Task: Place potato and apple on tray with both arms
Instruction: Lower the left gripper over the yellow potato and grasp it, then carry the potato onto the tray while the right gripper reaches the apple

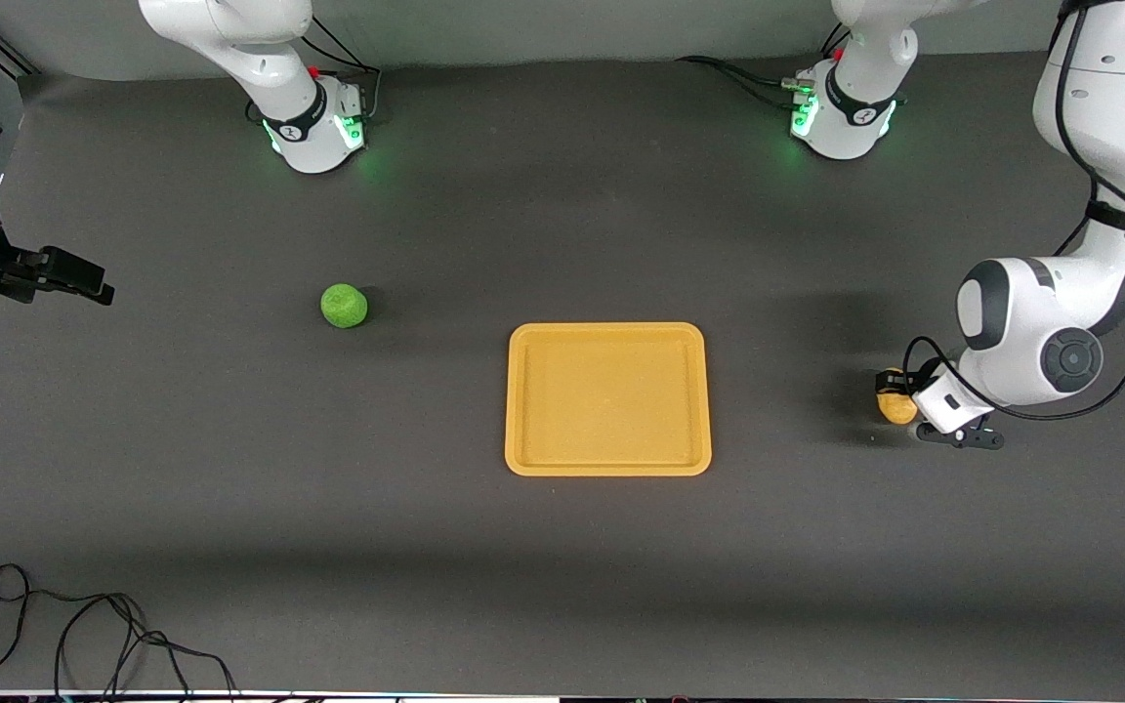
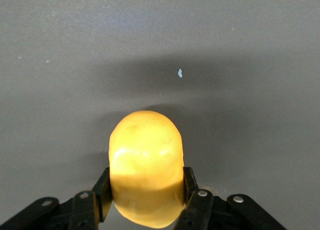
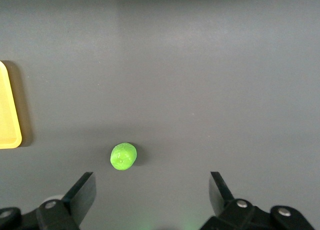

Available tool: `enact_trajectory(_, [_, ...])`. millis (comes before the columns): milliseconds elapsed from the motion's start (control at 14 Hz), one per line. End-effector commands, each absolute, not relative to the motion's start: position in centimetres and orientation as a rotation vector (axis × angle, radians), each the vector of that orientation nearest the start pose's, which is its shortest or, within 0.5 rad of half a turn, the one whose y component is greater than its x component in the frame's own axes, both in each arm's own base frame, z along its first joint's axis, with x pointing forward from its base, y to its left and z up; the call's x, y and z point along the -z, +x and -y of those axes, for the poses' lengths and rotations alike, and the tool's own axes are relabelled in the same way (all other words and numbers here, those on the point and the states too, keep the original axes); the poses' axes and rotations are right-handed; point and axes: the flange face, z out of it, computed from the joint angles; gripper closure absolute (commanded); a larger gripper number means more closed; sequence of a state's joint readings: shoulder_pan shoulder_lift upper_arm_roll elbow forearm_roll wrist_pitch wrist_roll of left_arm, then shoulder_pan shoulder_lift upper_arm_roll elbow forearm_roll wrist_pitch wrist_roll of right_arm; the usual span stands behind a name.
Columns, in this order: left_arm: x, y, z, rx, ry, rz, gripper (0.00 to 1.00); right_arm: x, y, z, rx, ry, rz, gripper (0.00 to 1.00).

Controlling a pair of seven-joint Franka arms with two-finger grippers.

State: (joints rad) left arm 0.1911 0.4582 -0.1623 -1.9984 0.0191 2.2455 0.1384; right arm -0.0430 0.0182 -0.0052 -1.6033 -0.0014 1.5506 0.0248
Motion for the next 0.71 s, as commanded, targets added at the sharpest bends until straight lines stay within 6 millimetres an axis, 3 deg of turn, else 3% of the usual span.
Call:
enact_trajectory(0, [-28.4, 60.5, 0.4, -0.320, -3.178, -0.069, 0.95, -60.0, 55.8, 2.5, -0.109, -3.140, -0.116, 0.00])
enact_trajectory(143, [-31.7, 62.6, 7.0, -0.277, -3.168, 0.044, 0.95, -60.0, 55.8, 2.5, -0.106, -3.141, -0.116, 0.00])
enact_trajectory(286, [-32.6, 62.7, 13.6, -0.248, -3.161, 0.113, 0.95, -60.1, 55.8, 2.5, -0.104, -3.139, -0.116, 0.00])
enact_trajectory(429, [-32.8, 61.9, 18.6, -0.223, -3.161, 0.130, 0.97, -60.4, 55.7, 1.5, -0.092, -3.142, -0.094, 0.00])
enact_trajectory(571, [-32.1, 61.4, 23.8, -0.242, -3.164, 0.104, 1.00, -61.1, 54.7, -2.9, -0.081, -3.146, -0.130, 0.00])
enact_trajectory(643, [-30.8, 61.0, 26.2, -0.265, -3.162, 0.075, 1.00, -61.1, 53.5, -5.4, -0.085, -3.148, -0.142, 0.00])
